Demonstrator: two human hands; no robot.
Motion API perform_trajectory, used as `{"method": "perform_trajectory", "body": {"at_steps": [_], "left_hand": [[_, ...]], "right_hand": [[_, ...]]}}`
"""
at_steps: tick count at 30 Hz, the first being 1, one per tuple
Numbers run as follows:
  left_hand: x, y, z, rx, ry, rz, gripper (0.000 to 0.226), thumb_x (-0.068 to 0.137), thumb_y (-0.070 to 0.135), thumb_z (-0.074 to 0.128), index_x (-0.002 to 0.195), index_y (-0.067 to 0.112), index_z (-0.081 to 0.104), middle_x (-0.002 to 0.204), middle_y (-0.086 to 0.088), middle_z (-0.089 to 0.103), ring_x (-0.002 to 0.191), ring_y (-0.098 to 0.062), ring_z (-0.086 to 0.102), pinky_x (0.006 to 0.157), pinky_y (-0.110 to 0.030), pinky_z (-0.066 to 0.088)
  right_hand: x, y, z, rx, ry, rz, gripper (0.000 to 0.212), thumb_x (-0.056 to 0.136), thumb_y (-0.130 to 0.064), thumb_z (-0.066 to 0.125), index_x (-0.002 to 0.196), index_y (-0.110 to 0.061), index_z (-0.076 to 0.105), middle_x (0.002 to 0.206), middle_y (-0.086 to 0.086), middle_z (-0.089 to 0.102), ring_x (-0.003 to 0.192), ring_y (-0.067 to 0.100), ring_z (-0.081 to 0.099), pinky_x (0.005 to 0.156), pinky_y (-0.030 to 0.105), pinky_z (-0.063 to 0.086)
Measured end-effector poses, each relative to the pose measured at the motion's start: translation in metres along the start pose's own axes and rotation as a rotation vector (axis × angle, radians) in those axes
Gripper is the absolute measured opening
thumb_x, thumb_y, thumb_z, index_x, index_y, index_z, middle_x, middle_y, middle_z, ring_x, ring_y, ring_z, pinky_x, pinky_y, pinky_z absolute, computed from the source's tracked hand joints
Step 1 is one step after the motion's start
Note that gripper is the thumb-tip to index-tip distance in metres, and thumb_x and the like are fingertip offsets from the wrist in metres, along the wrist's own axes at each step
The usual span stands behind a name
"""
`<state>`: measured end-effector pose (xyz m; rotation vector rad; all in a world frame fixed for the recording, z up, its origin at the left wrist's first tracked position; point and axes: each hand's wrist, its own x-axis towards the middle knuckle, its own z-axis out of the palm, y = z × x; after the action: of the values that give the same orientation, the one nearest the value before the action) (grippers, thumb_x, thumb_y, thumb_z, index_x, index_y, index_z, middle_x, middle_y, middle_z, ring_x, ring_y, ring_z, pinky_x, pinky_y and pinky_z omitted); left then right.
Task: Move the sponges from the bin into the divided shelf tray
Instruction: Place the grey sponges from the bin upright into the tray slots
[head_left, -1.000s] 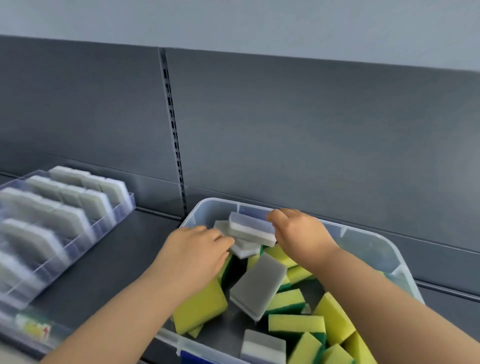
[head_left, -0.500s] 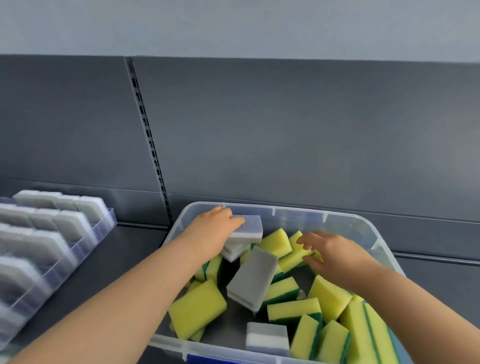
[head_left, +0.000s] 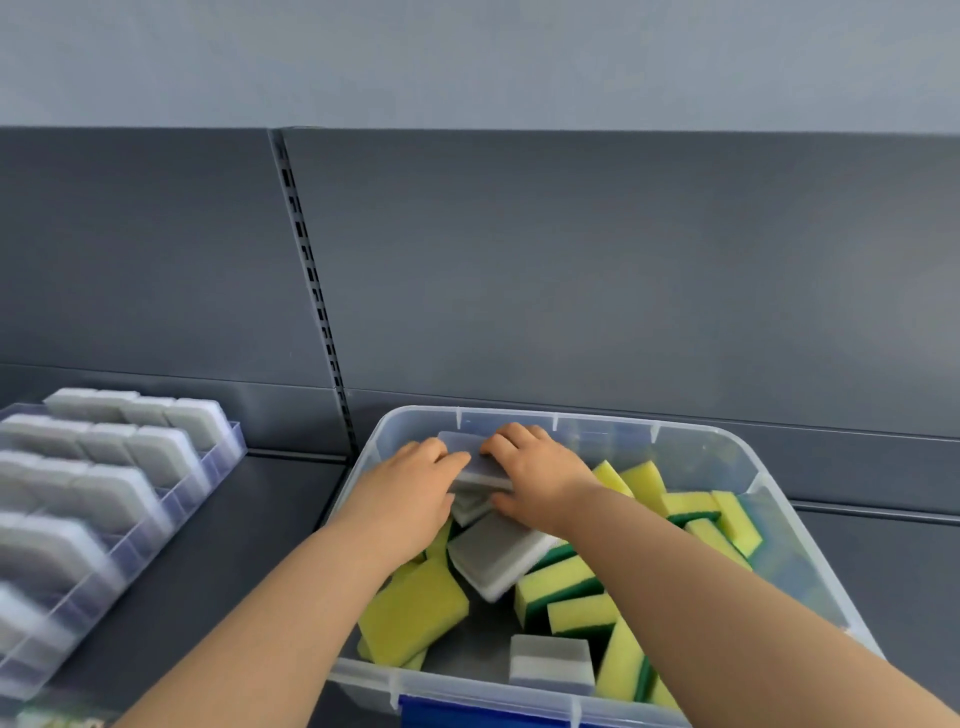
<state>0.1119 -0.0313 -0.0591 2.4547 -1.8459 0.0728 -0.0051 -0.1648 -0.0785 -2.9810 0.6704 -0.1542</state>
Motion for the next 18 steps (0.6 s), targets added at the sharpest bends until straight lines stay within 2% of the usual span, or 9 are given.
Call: {"method": "perform_trajectory", "body": {"at_steps": [4, 7, 10, 14, 18], "left_hand": [[-0.012, 0.019, -0.012, -0.030, 0.119, 0.147, 0.032, 0.094, 0.034, 0.045, 0.125, 0.027, 0.054, 0.116, 0.004, 0.054, 0.111, -0.020, 0.050, 0.081, -0.032, 0.044], [-0.014, 0.036, -0.011, -0.063, -0.030, 0.167, 0.036, 0.095, 0.040, 0.043, 0.129, 0.031, 0.047, 0.121, 0.006, 0.049, 0.112, -0.019, 0.049, 0.083, -0.032, 0.044], [0.000, 0.048, -0.003, -0.098, -0.244, 0.145, 0.050, 0.093, 0.038, 0.050, 0.140, 0.027, 0.038, 0.135, 0.003, 0.042, 0.121, -0.021, 0.043, 0.093, -0.036, 0.042], [0.021, 0.053, 0.009, -0.100, -0.378, 0.174, 0.066, 0.086, 0.044, 0.059, 0.143, 0.022, 0.033, 0.140, 0.000, 0.033, 0.128, -0.021, 0.031, 0.101, -0.039, 0.037], [0.032, 0.060, 0.017, -0.017, -0.472, 0.240, 0.092, 0.074, 0.055, 0.068, 0.146, 0.024, 0.019, 0.138, 0.000, 0.027, 0.129, -0.021, 0.025, 0.099, -0.043, 0.038]], "right_hand": [[-0.011, 0.006, -0.014, 0.109, 0.188, 0.055, 0.043, 0.079, -0.030, 0.054, 0.118, -0.015, 0.047, 0.117, 0.005, 0.052, 0.109, 0.028, 0.043, 0.083, 0.037, 0.044], [-0.036, 0.021, -0.038, 0.142, 0.309, 0.199, 0.039, 0.082, -0.032, 0.057, 0.115, -0.016, 0.045, 0.105, 0.005, 0.060, 0.101, 0.028, 0.052, 0.069, 0.035, 0.042], [-0.067, 0.036, -0.059, 0.115, 0.392, 0.305, 0.038, 0.083, -0.038, 0.060, 0.111, -0.017, 0.046, 0.095, 0.004, 0.061, 0.087, 0.027, 0.054, 0.062, 0.034, 0.040], [-0.103, 0.048, -0.063, 0.106, 0.320, 0.382, 0.036, 0.084, -0.038, 0.060, 0.112, -0.020, 0.048, 0.097, 0.000, 0.060, 0.077, 0.017, 0.045, 0.061, 0.030, 0.038], [-0.127, 0.056, -0.055, 0.185, 0.198, 0.483, 0.043, 0.087, -0.038, 0.058, 0.126, -0.023, 0.046, 0.115, 0.002, 0.057, 0.093, 0.022, 0.053, 0.072, 0.029, 0.041]]}}
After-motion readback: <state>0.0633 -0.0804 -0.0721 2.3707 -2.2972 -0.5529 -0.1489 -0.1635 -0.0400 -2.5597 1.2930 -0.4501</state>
